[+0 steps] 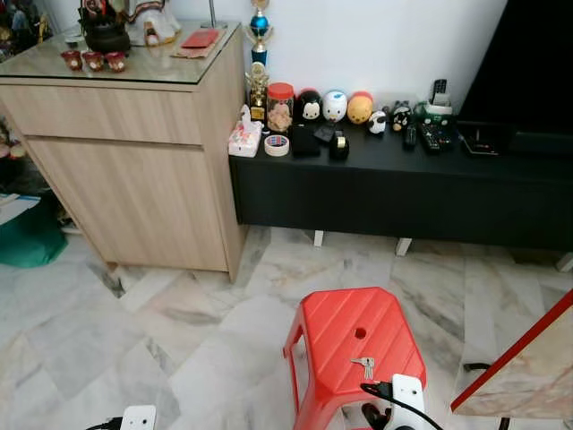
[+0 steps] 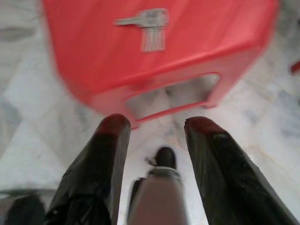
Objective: Hang keys on a hook
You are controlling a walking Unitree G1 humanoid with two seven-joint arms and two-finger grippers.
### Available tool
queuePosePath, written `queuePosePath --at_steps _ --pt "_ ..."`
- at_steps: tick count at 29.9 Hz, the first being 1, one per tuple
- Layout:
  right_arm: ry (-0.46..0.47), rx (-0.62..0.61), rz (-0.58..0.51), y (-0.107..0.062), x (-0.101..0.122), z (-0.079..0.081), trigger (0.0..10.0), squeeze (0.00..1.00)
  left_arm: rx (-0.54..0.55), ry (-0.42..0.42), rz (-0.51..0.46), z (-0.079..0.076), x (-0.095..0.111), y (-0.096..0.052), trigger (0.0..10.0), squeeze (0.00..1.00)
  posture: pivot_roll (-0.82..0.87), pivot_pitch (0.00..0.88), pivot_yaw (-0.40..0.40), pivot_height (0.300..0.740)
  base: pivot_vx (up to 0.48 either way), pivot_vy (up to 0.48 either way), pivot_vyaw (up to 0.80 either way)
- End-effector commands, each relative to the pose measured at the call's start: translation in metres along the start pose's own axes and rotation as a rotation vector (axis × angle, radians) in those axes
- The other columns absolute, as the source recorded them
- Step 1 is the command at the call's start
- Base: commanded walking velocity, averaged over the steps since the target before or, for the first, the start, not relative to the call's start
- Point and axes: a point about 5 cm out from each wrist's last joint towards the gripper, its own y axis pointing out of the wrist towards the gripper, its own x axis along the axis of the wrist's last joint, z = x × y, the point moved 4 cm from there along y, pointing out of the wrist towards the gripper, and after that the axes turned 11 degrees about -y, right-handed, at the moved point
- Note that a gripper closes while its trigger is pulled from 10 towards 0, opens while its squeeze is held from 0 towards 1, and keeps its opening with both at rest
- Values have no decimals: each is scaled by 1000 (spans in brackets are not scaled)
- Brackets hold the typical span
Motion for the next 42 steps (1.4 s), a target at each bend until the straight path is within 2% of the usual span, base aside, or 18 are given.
queuePosePath --at_steps 1,20,33,42 --pt "0 -2 12 0 -3 0 10000 0 2 7 13 2 -4 -1 10000 0 86 0 -21 740 244 0 0" --pt "0 -2 12 0 -3 0 10000 0 2 7 13 2 -4 -1 10000 0 86 0 -21 740 244 0 0" --pt "-2 -7 25 -2 -9 -6 10000 0 6 21 11 2 -4 -1 10000 0 87 0 -21 740 0 0 0" --pt "-2 -2 29 -2 -11 -2 10000 0 5 25 14 2 -4 -1 10000 0 88 0 -21 740 0 0 0"
